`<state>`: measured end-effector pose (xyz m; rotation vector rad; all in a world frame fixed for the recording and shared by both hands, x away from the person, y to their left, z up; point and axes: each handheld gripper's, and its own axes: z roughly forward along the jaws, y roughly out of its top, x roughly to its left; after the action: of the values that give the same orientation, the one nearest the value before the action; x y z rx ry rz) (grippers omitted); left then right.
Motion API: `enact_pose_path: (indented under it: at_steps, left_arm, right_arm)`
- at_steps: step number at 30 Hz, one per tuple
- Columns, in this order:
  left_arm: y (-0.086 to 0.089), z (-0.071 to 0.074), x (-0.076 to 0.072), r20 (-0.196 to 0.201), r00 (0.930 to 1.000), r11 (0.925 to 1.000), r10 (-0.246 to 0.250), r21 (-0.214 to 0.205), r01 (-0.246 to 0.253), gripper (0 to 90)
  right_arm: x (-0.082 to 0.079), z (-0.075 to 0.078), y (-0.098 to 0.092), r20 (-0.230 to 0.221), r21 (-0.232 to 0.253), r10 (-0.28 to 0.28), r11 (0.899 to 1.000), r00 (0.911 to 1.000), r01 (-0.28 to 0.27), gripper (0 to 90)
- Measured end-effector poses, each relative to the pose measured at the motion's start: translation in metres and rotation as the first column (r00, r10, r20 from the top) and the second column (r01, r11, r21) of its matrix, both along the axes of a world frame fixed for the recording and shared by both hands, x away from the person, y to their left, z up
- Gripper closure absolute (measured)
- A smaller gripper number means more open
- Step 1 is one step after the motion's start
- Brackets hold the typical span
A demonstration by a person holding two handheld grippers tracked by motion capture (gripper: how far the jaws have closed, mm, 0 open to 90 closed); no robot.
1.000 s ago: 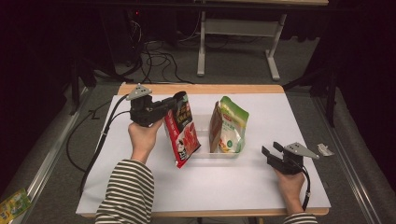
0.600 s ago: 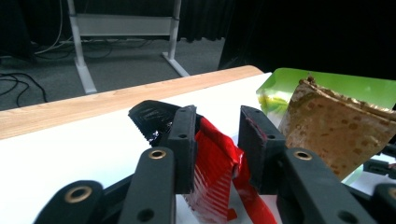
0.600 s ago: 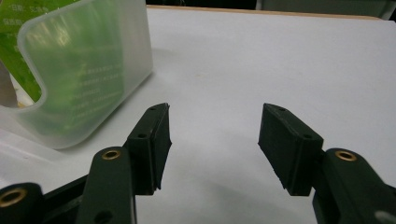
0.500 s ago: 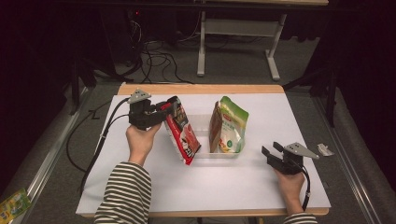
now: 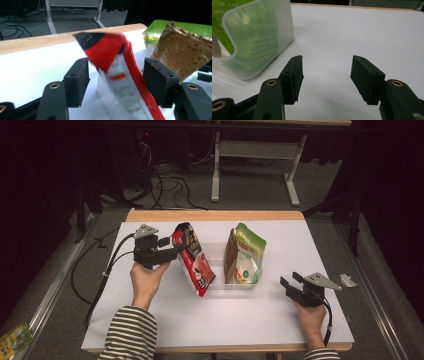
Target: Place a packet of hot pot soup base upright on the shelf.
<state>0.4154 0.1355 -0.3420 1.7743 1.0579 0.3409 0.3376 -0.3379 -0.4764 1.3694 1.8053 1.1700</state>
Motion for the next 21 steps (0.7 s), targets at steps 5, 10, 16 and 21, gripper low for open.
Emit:
enact_pose_path:
  at_steps: [5,10,16,21]
  left_arm:
    - [-0.005,-0.010,-0.014,-0.039,0.9988,0.9989,-0.030,0.035,0.032,34.4]
    - [-0.016,-0.021,-0.028,-0.073,0.9951,0.9954,-0.067,0.063,0.071,34.8]
    - [-0.024,-0.034,-0.033,-0.127,0.9876,0.9915,-0.092,0.079,0.103,35.0]
    - [-0.033,-0.043,-0.031,-0.149,0.9835,0.9881,-0.103,0.099,0.118,38.5]
  right_arm:
    - [0.000,0.000,0.000,-0.003,0.000,-0.004,1.000,1.0000,0.004,43.5]
    - [0.000,0.000,0.001,-0.002,-0.002,-0.004,1.000,1.0000,0.004,43.5]
    - [0.000,0.000,0.001,-0.002,-0.005,-0.003,1.000,1.0000,0.003,43.4]
    - [0.000,0.000,0.001,-0.003,-0.006,-0.002,1.000,1.0000,0.002,43.4]
